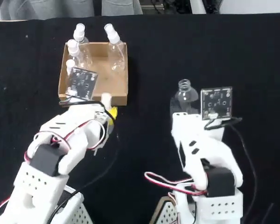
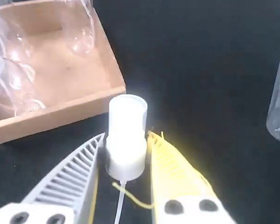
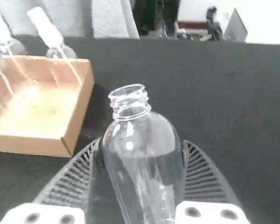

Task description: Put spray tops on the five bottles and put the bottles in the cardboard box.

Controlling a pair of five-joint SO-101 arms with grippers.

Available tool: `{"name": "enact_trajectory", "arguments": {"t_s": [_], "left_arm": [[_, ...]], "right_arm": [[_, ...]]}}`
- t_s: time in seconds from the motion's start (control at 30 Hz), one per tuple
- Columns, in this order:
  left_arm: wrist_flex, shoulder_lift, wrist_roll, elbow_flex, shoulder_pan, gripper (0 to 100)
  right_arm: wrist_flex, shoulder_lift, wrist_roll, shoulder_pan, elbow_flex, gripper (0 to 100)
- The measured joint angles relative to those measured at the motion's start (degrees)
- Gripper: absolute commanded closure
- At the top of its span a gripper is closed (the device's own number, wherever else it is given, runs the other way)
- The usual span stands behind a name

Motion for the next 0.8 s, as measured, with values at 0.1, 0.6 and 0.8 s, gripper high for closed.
{"name": "enact_trajectory", "arguments": {"t_s": [0.1, 0.6, 0.8], "left_arm": [[-0.7, -2.37, 1.76, 1.14, -0.35, 97], [-2.02, -10.81, 4.04, 1.49, -1.41, 97], [-6.51, -13.63, 7.74, 3.87, -5.98, 97]], "right_arm": [[-1.41, -2.46, 0.0, -1.76, 2.2, 87.4], [-7.03, -8.18, 0.0, -12.92, 10.2, 87.4], [-7.12, -8.18, 0.0, -17.67, 11.87, 87.3]]}}
